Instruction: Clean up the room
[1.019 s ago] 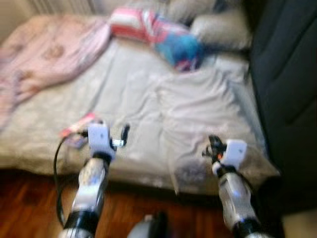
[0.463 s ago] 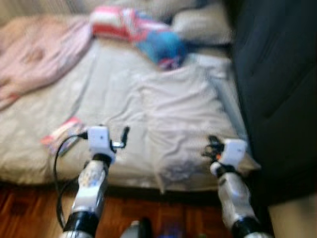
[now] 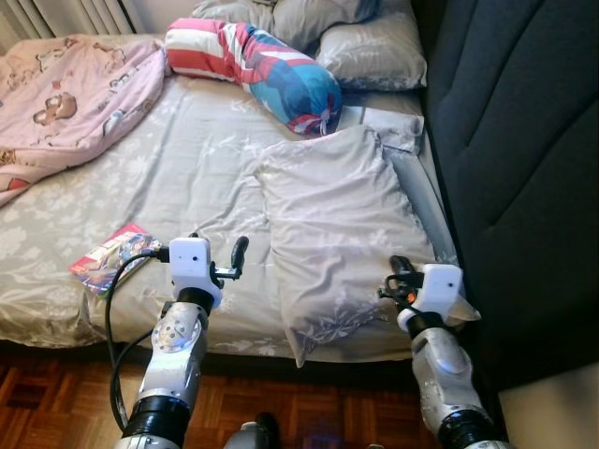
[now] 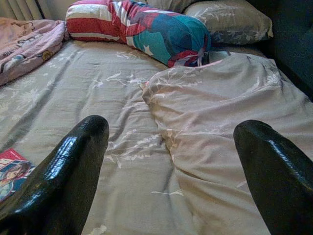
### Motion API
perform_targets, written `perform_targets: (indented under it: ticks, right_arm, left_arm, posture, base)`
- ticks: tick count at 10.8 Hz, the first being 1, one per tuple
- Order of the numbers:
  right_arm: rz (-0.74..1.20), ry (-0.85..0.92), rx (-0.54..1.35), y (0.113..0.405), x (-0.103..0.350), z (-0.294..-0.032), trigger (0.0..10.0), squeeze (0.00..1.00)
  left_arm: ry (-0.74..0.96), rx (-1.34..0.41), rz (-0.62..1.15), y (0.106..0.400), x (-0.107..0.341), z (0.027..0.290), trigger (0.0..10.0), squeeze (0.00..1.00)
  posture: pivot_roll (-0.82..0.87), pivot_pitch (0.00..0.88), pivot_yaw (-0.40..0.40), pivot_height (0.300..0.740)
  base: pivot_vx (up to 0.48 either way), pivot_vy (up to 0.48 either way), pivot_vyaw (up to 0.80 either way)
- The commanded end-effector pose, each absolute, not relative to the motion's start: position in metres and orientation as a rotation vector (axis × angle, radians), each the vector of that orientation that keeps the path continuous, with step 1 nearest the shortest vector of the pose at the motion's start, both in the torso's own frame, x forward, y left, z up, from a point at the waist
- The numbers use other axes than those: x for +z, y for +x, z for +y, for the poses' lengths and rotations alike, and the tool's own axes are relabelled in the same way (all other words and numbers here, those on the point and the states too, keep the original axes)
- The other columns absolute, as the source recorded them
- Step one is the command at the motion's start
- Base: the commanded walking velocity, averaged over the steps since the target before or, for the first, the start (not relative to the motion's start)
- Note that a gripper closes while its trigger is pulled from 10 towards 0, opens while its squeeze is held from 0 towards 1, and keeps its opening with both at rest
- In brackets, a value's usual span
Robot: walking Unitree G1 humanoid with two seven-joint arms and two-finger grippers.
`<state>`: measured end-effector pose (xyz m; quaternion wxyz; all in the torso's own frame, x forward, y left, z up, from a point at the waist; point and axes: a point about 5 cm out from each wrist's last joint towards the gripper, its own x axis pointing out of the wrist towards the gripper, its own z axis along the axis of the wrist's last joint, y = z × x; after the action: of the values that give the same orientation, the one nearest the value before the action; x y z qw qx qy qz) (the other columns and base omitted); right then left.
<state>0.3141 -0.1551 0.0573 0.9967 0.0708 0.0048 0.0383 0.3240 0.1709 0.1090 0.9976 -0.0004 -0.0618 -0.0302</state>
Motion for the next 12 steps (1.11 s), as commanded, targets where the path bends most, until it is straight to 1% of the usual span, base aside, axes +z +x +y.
perform_targets:
  ticks: [1,8,9,12]
  right_arm:
    - [0.017,0.140,0.088,0.3123,0.0550,-0.1531,10.0,0.00]
    - [0.023,0.158,0.077,0.3143,0.0556,-0.1539,10.0,0.00]
    - [0.030,0.163,0.073,0.3149,0.0552,-0.1534,10.0,0.00]
    - [0.019,0.154,0.080,0.3148,0.0562,-0.1515,10.0,0.00]
  left_arm:
    - [-0.008,-0.051,-0.104,0.3213,0.1042,0.1744,10.0,0.00]
    - [-0.013,-0.064,-0.101,0.3205,0.1032,0.1744,10.0,0.00]
    - [-0.012,-0.067,-0.101,0.3207,0.1033,0.1743,10.0,0.00]
    - [-0.009,-0.080,-0.091,0.3210,0.1031,0.1753,10.0,0.00]
  posture:
    - [0.06,0.213,0.029,0.740]
    - [0.06,0.208,0.023,0.740]
    - [0.07,0.208,0.023,0.740]
    - [0.06,0.210,0.023,0.740]
  base:
    - [0.240,0.000,0.00]
    - [0.272,0.000,0.00]
    - [0.277,0.000,-0.78]
    - [0.000,0.000,0.00]
